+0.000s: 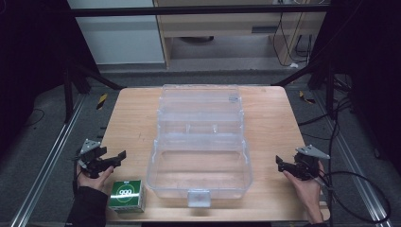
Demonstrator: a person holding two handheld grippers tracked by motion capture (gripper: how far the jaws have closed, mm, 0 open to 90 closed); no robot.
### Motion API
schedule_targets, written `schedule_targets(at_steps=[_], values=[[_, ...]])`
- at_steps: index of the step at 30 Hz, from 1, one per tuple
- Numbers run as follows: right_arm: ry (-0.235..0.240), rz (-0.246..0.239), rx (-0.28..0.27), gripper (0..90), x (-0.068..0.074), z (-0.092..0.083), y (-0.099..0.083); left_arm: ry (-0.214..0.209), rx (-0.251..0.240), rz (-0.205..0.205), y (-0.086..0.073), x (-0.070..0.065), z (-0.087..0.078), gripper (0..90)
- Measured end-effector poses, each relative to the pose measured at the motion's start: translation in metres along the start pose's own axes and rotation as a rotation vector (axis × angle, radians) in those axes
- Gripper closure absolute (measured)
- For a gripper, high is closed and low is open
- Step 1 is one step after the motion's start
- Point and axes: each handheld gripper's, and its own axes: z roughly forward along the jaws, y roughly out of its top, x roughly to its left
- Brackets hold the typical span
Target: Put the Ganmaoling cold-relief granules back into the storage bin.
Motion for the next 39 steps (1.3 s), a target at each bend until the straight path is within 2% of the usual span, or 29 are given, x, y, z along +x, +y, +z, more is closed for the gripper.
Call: schedule_targets(at_steps=[3,7,10,11,13,15,16,17,18,19,20,22,23,24,25,26,27,28,29,30,32,35,39], values=[[0.005,0.004,-0.011,11.5,0.000,-0.004,0.000,-0.018,-0.005,0.011,0.003,-0.001,-0.005,14.4],[0.005,0.003,-0.031,11.4,0.000,-0.006,-0.001,-0.055,-0.034,0.028,0.010,-0.001,-0.016,17.1],[0.013,-0.005,-0.033,11.2,0.001,-0.007,-0.002,-0.098,-0.053,0.065,0.017,-0.001,-0.028,18.1],[0.014,-0.007,-0.033,11.1,0.001,-0.007,-0.002,-0.098,-0.053,0.065,0.017,-0.001,-0.028,18.2],[0.012,-0.010,-0.036,11.0,0.001,-0.007,-0.003,-0.126,-0.045,0.087,0.020,-0.001,-0.034,18.1],[0.016,-0.021,-0.052,10.3,0.001,-0.007,-0.003,-0.153,-0.024,0.146,0.026,-0.003,-0.042,17.7],[0.016,-0.021,-0.052,10.3,0.001,-0.007,-0.003,-0.153,-0.024,0.146,0.026,-0.003,-0.042,17.7],[0.020,-0.024,-0.060,10.3,0.002,-0.007,-0.003,-0.163,-0.011,0.185,0.031,-0.004,-0.047,17.7],[0.018,-0.032,-0.064,10.3,0.001,-0.007,-0.003,-0.163,-0.011,0.185,0.031,-0.004,-0.047,17.7],[0.017,-0.036,-0.066,10.2,0.001,-0.007,-0.003,-0.174,-0.003,0.201,0.034,-0.005,-0.050,17.7],[0.018,-0.039,-0.069,10.2,0.001,-0.007,-0.003,-0.203,0.009,0.228,0.040,-0.006,-0.055,17.5],[0.019,-0.042,-0.070,10.1,0.001,-0.007,-0.004,-0.219,0.016,0.242,0.043,-0.007,-0.058,16.9],[0.021,-0.043,-0.069,9.9,0.002,-0.006,-0.004,-0.241,0.029,0.275,0.049,-0.009,-0.062,16.7],[0.022,-0.047,-0.068,9.5,0.002,-0.006,-0.004,-0.241,0.029,0.275,0.049,-0.009,-0.062,16.2],[0.020,-0.054,-0.067,9.3,0.002,-0.006,-0.004,-0.249,0.045,0.298,0.052,-0.010,-0.063,15.5],[0.020,-0.056,-0.066,9.2,0.002,-0.006,-0.004,-0.261,0.062,0.348,0.056,-0.014,-0.066,15.4],[0.021,-0.060,-0.069,9.2,0.002,-0.006,-0.004,-0.274,0.075,0.367,0.057,-0.015,-0.067,15.3],[0.020,-0.063,-0.071,9.1,0.002,-0.006,-0.004,-0.274,0.075,0.367,0.057,-0.015,-0.067,14.9],[0.022,-0.062,-0.070,8.9,0.002,-0.006,-0.004,-0.297,0.102,0.407,0.059,-0.019,-0.069,14.3],[0.022,-0.062,-0.070,8.7,0.002,-0.006,-0.005,-0.297,0.102,0.407,0.059,-0.019,-0.069,14.1],[0.025,-0.059,-0.066,8.4,0.002,-0.006,-0.005,-0.318,0.137,0.455,0.060,-0.024,-0.069,13.6],[0.017,-0.067,-0.060,7.8,0.001,-0.004,-0.006,-0.327,0.184,0.538,0.059,-0.033,-0.070,10.7],[0.019,-0.065,-0.056,7.5,0.002,-0.004,-0.006,-0.350,0.217,0.571,0.058,-0.036,-0.069,9.6]])
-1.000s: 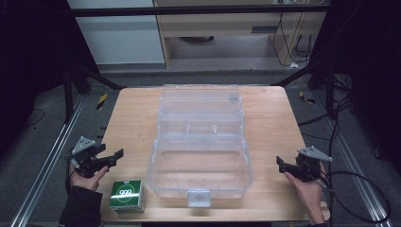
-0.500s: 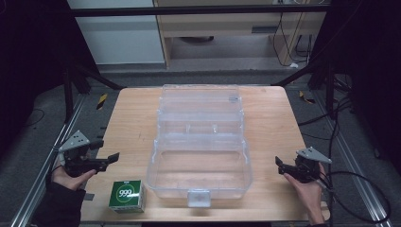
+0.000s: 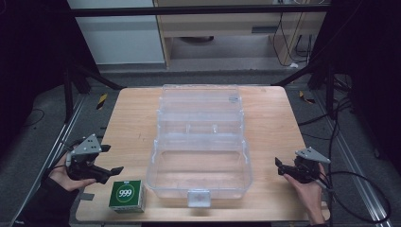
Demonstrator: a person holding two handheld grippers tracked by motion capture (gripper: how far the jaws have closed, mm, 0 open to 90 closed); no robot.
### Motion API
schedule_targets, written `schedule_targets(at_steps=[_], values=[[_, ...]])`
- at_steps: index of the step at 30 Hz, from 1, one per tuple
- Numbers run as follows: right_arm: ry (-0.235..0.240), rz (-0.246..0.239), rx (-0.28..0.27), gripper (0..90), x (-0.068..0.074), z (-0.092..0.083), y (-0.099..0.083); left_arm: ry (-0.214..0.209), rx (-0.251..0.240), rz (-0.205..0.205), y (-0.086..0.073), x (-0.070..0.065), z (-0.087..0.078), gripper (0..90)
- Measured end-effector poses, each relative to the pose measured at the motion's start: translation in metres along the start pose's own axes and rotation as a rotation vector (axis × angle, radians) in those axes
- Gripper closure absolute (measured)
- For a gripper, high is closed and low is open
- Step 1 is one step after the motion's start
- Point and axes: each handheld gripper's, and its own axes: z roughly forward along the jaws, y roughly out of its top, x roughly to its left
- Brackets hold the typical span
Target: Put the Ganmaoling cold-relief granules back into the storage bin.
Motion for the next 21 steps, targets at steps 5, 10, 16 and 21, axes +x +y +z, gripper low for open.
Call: schedule_targets(at_steps=[5,10,16,21], values=[[0.000,-0.011,0.005,7.2,0.000,0.001,0.000,-0.030,0.058,0.076,0.000,-0.006,0.001,7.4],[0.000,-0.021,0.014,6.4,0.001,0.002,-0.001,-0.073,0.125,0.143,0.003,-0.011,0.002,4.9],[0.002,-0.019,0.012,6.2,0.000,0.002,-0.001,-0.112,0.172,0.201,0.005,-0.017,0.004,4.3],[0.005,-0.029,0.020,5.9,0.002,0.003,-0.002,-0.136,0.207,0.248,0.007,-0.022,0.007,3.9]])
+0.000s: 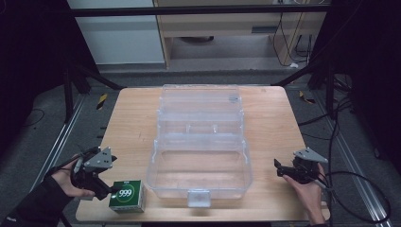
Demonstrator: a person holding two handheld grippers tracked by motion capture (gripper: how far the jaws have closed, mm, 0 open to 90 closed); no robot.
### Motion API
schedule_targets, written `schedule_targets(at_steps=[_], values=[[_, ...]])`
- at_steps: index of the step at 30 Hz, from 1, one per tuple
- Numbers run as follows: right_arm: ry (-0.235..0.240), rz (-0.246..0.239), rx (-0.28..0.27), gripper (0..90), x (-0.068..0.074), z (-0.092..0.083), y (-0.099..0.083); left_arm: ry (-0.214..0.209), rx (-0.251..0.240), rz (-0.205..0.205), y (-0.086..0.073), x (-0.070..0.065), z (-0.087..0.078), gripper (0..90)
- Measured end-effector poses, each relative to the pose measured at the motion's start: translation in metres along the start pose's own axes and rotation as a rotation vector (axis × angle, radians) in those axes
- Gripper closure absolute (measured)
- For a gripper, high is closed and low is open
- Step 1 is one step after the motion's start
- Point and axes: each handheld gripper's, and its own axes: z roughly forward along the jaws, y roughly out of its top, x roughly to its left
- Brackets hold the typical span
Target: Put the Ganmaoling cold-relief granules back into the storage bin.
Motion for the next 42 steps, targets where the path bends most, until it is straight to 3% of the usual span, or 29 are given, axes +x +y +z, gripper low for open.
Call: schedule_targets(at_steps=[3,17,42], values=[[0.001,-0.006,-0.001,5.7,0.000,0.000,0.000,-0.020,0.023,0.027,0.001,-0.003,0.002,3.3],[0.001,-0.019,0.009,5.2,0.001,0.000,0.000,-0.051,0.054,0.079,0.001,-0.014,0.007,3.0],[0.007,-0.046,0.046,3.6,0.004,0.004,-0.002,-0.113,0.111,0.102,-0.004,-0.022,0.035,2.7]])
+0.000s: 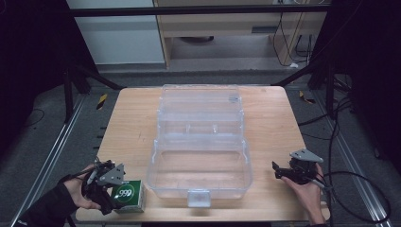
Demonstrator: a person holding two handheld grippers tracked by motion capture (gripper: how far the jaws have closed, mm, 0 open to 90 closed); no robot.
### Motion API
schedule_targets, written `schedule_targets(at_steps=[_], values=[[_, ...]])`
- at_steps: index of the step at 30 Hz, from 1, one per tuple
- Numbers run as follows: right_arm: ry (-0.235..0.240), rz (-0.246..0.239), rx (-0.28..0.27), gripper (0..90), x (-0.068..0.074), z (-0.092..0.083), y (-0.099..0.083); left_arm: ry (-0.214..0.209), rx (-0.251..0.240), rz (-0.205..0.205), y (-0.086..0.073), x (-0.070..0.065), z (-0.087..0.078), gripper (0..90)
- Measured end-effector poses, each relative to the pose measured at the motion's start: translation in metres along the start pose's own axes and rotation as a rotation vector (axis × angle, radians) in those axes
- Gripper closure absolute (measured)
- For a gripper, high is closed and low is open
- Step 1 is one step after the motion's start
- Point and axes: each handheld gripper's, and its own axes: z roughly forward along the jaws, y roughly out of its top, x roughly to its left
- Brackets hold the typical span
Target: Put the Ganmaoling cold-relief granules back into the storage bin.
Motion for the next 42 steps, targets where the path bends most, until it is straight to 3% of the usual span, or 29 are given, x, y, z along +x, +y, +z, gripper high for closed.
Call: schedule_targets(at_steps=[18,27,42], values=[[0.002,-0.013,0.012,3.2,0.001,0.002,0.000,-0.030,0.042,0.011,-0.003,0.001,0.021,2.6],[0.004,-0.020,0.021,3.2,0.002,0.003,-0.001,-0.061,0.056,-0.002,-0.004,0.002,0.034,3.6],[0.010,-0.029,0.030,3.4,0.002,0.005,-0.001,-0.101,0.080,-0.002,-0.003,0.004,0.043,8.3]])
